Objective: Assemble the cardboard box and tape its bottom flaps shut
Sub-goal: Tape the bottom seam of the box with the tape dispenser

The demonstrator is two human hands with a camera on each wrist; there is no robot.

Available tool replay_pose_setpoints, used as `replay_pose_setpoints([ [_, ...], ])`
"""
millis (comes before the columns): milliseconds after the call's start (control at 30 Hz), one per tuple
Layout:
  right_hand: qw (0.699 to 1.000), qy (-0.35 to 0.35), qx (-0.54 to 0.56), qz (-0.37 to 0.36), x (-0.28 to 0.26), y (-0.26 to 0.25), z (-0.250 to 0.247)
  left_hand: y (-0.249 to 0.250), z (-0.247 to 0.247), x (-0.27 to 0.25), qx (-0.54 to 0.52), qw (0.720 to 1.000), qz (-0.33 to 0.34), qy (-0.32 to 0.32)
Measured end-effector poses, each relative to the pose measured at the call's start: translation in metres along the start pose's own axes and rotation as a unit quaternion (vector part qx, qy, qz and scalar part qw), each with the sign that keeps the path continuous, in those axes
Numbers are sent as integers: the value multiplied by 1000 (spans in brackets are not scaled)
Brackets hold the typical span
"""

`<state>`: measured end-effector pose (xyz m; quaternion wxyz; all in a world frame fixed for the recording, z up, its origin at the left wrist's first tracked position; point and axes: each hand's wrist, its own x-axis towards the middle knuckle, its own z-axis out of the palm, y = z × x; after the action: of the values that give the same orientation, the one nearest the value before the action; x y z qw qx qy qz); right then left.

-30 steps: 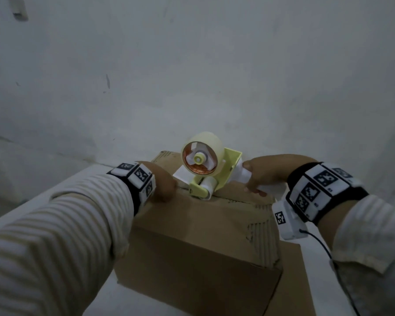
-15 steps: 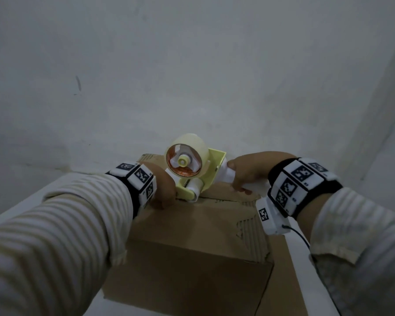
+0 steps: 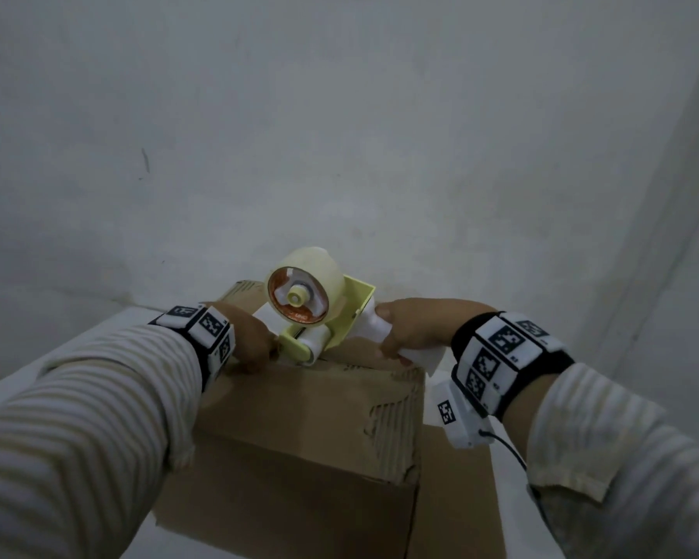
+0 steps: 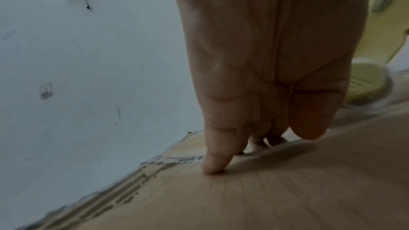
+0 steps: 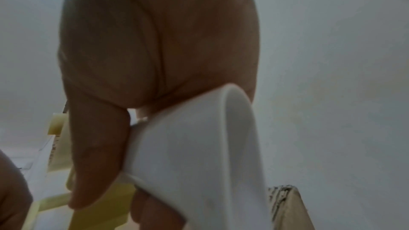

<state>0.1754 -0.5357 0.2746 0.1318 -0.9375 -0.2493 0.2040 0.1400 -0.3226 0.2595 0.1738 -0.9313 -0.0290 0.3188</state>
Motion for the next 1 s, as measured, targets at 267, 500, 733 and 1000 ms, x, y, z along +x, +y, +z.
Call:
replay_pose_setpoints([
  [267, 999, -8, -30, -8, -27, 36, -15, 6, 0, 4, 26, 999, -23, 1],
  [500, 999, -11, -44, 18, -48, 64, -18, 9, 2, 13, 1, 999, -51, 3],
  [733, 998, 39, -37, 19, -46, 60, -11, 46, 8, 16, -259, 965, -26, 9],
  [1000, 995, 70, -71, 20, -47, 57, -4, 75, 14, 62, -279, 959, 45, 4],
])
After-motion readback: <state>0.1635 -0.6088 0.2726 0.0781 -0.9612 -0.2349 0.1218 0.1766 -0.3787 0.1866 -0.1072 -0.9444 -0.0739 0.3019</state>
